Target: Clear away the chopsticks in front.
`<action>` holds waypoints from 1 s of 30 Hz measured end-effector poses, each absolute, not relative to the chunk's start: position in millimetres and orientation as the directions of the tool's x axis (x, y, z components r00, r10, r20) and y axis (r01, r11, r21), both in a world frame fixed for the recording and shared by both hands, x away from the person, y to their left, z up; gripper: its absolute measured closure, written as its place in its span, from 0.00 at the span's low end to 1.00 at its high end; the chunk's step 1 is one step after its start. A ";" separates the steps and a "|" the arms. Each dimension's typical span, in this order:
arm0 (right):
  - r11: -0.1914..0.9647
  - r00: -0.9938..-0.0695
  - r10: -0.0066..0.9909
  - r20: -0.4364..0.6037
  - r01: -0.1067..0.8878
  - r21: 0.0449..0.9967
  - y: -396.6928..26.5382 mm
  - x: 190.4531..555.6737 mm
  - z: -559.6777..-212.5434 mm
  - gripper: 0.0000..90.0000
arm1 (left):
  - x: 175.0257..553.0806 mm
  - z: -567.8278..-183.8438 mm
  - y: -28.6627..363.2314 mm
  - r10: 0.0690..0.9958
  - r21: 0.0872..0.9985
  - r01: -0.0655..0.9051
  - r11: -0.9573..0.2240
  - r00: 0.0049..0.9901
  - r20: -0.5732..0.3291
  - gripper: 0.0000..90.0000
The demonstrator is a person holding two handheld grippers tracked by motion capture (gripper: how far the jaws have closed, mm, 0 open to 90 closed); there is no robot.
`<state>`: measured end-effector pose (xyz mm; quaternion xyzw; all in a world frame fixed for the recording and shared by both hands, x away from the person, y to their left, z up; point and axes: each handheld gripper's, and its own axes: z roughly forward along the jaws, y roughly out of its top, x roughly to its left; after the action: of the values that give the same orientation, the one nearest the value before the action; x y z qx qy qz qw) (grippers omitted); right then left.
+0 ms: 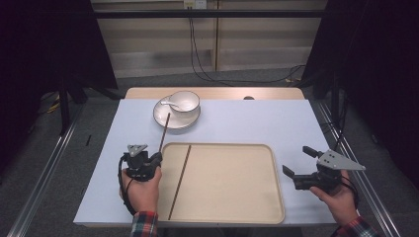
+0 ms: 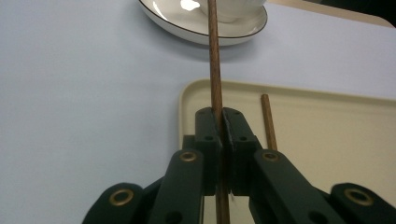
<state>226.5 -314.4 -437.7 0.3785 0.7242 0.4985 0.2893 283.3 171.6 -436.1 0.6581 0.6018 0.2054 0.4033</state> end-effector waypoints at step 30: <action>0.219 -0.544 0.838 -0.045 0.259 0.941 -312.5 226.6 -438.5 0.02 | 246.2 -433.2 165.5 0.921 0.758 0.652 -0.005 0.299 -0.251 0.95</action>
<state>226.6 -312.5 -438.5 0.3784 0.7244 0.4973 0.2910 246.2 165.5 -433.2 0.6904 0.5695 0.1612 0.4158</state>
